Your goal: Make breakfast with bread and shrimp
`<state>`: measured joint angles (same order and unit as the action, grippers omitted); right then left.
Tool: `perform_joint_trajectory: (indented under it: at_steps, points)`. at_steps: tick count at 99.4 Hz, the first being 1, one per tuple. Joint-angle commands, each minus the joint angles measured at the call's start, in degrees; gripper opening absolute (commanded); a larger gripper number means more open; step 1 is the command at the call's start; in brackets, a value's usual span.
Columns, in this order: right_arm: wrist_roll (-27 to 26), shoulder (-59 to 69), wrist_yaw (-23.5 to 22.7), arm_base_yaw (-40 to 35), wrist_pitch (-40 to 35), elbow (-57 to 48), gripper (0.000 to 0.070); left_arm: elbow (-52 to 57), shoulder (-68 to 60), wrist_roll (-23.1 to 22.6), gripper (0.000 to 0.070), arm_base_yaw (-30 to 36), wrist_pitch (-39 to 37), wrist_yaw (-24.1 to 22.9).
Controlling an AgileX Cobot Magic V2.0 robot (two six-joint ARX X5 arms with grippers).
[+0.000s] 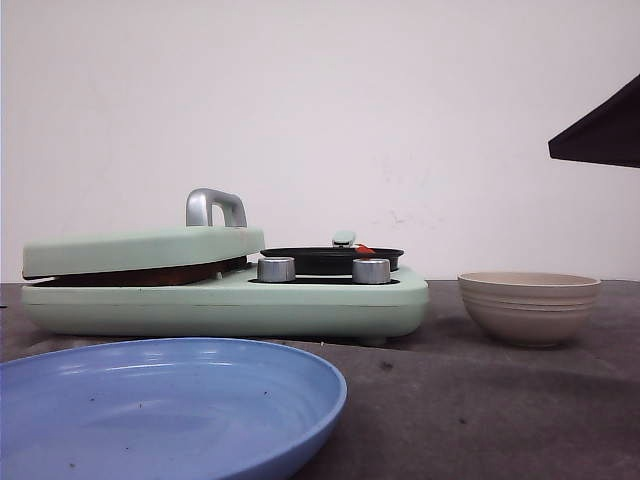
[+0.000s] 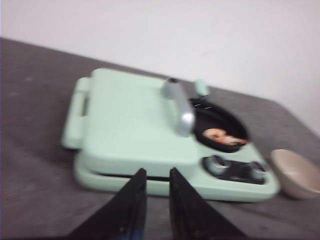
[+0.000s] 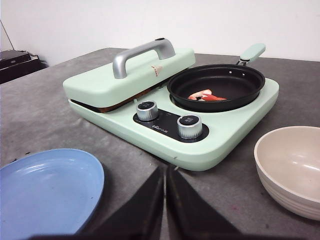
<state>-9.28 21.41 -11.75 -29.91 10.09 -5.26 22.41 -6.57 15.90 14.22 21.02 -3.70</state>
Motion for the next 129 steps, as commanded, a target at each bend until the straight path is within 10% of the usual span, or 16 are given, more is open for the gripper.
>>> perform_joint_trajectory:
  at_steps: [1, 37, 52, 129]
  points:
    - [-0.6, 0.1, 0.2, -0.4, 0.6, -0.3, 0.0000, -2.9, 3.0, -8.8, 0.0000, -1.6, -6.5, -2.7]
    - [-0.6, -0.1, -0.2, -0.3, 1.3, -0.3, 0.0000, -21.5, 6.4, -10.5, 0.0000, -11.6, -19.1, 3.8]
    - [-0.6, -0.2, -0.2, -0.3, 1.5, -0.3, 0.0000, -21.6, 6.4, -9.5, 0.0000, -11.9, -9.9, 5.1]
    - [-0.6, -0.2, -0.2, -0.3, 1.9, -0.3, 0.0000, -21.6, 6.3, -9.0, 0.0000, -11.6, -10.3, 5.2]
